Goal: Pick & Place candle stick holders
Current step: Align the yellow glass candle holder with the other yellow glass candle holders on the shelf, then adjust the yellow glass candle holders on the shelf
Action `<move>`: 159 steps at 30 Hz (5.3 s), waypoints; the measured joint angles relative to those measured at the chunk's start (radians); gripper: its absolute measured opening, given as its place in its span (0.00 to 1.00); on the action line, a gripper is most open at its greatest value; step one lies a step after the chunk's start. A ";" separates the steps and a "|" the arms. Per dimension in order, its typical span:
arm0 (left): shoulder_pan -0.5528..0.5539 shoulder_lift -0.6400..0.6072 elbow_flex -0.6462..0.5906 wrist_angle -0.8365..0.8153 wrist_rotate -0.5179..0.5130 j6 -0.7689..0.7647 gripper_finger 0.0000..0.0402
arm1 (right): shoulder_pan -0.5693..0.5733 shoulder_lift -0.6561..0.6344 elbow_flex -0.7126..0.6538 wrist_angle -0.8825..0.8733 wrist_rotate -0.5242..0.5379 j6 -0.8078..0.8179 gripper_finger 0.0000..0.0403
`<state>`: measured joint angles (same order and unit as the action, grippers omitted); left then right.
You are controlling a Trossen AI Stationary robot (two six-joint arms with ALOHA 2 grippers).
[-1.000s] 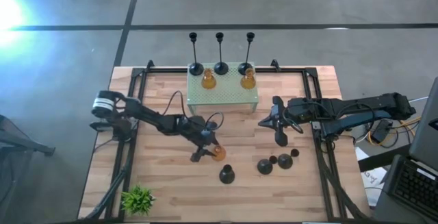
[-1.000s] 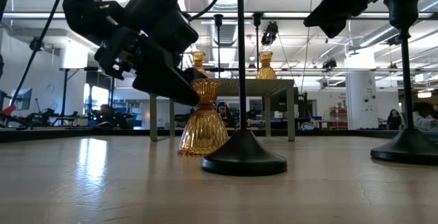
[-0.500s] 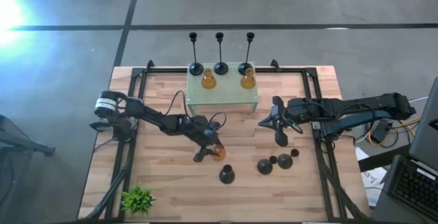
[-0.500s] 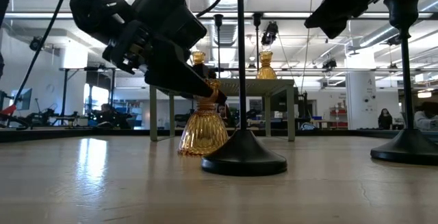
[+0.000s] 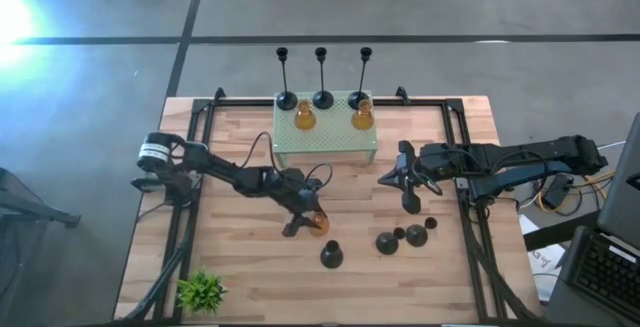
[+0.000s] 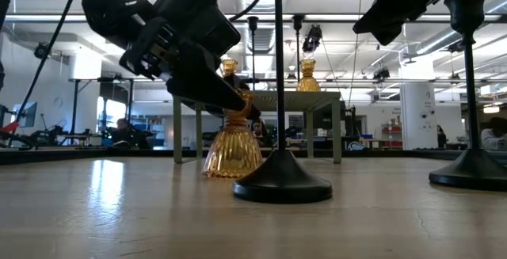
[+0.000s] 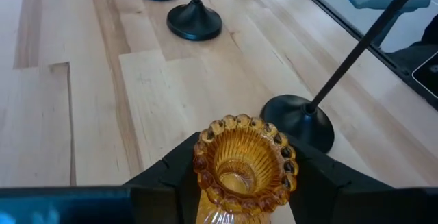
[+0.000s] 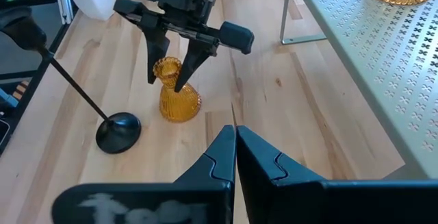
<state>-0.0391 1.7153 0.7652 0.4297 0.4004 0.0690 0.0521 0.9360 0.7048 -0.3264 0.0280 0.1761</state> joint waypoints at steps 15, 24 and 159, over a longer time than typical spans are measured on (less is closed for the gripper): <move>0.037 -0.242 0.014 -0.112 -0.128 -0.045 0.42 | 0.000 0.000 0.000 0.000 0.000 -0.003 0.02; 0.101 -0.340 0.185 -0.263 -0.393 -0.015 0.42 | 0.000 0.000 0.000 0.011 0.001 -0.004 0.02; 0.062 -0.940 -0.149 -0.293 -0.438 0.029 0.50 | -0.458 0.247 -0.002 0.382 0.198 -0.164 0.32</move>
<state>0.0231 0.7753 0.6163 0.1365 -0.0372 0.0976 -0.4056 1.1827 0.7029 0.0555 0.2265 0.0117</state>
